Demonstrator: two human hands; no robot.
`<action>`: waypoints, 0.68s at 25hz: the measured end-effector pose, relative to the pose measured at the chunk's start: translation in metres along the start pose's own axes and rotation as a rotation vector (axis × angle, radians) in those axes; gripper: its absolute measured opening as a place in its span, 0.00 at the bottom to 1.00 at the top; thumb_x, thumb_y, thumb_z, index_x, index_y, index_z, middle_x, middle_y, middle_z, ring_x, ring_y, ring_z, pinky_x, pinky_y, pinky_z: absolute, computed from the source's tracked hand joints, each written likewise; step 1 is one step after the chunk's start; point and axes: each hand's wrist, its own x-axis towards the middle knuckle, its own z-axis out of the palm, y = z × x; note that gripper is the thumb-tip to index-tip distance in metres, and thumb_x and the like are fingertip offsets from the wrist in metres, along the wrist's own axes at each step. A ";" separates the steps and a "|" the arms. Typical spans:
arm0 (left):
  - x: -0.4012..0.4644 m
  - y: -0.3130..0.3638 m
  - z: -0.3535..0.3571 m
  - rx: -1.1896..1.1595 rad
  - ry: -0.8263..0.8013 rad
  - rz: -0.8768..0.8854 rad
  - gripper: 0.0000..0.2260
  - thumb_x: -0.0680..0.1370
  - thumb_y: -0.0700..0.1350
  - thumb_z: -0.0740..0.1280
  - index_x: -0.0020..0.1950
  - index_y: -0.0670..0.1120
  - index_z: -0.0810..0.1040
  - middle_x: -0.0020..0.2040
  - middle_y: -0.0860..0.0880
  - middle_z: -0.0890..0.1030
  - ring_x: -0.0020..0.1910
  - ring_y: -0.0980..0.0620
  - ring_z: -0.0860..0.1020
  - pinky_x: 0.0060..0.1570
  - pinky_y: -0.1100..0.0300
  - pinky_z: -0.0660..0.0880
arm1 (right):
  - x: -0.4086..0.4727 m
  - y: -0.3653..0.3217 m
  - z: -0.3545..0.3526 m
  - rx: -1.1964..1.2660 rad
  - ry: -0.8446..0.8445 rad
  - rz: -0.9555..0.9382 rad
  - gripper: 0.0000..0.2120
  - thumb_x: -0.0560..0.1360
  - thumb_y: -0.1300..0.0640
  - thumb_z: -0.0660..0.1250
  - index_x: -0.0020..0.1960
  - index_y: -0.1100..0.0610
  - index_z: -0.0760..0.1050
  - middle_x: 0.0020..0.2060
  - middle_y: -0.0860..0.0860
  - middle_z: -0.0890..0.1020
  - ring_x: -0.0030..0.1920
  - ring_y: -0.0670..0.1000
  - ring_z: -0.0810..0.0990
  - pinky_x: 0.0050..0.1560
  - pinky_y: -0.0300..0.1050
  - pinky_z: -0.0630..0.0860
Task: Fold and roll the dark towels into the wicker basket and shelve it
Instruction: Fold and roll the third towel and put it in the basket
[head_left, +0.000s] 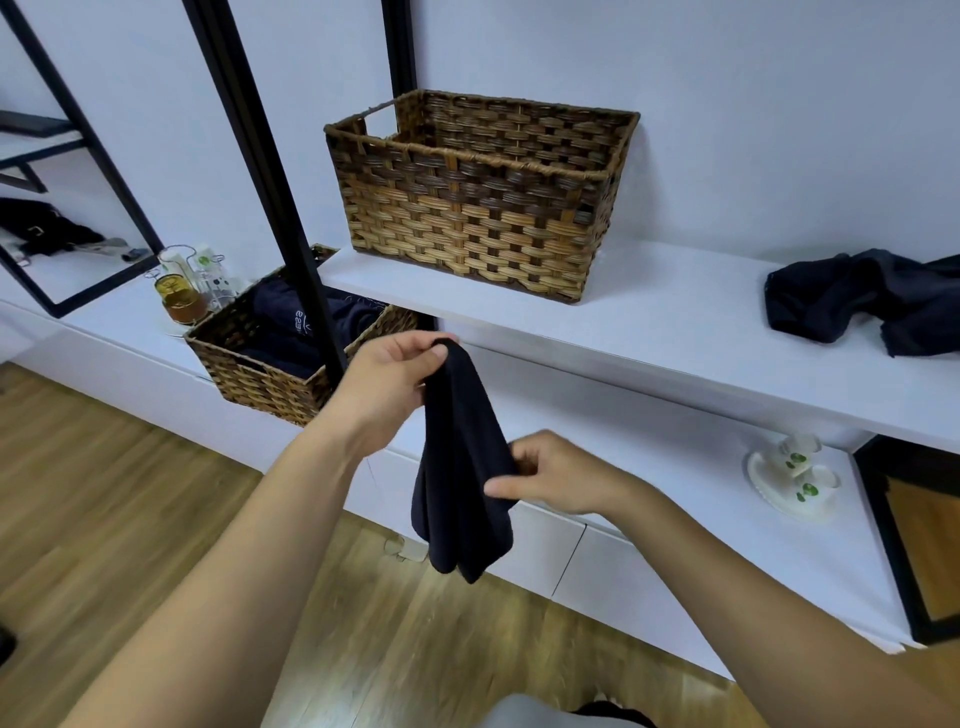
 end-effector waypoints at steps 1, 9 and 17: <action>0.001 0.009 -0.003 -0.018 0.011 0.015 0.09 0.83 0.34 0.61 0.54 0.40 0.81 0.42 0.47 0.84 0.43 0.50 0.82 0.49 0.56 0.81 | 0.001 0.005 0.006 -0.074 -0.057 0.042 0.03 0.76 0.50 0.73 0.45 0.47 0.80 0.39 0.40 0.84 0.41 0.39 0.81 0.47 0.36 0.77; 0.013 0.057 -0.063 0.221 0.301 0.225 0.09 0.83 0.38 0.64 0.53 0.47 0.83 0.46 0.48 0.86 0.47 0.52 0.84 0.52 0.58 0.81 | 0.006 0.048 -0.008 -0.911 0.100 0.004 0.11 0.80 0.47 0.60 0.48 0.53 0.76 0.44 0.45 0.73 0.54 0.52 0.64 0.59 0.53 0.66; 0.013 0.053 -0.119 0.696 0.525 0.288 0.12 0.82 0.39 0.66 0.46 0.55 0.81 0.41 0.52 0.82 0.41 0.54 0.79 0.43 0.60 0.74 | -0.016 -0.018 -0.084 -1.046 0.823 -0.099 0.10 0.81 0.51 0.65 0.57 0.55 0.80 0.48 0.53 0.82 0.60 0.54 0.68 0.62 0.58 0.60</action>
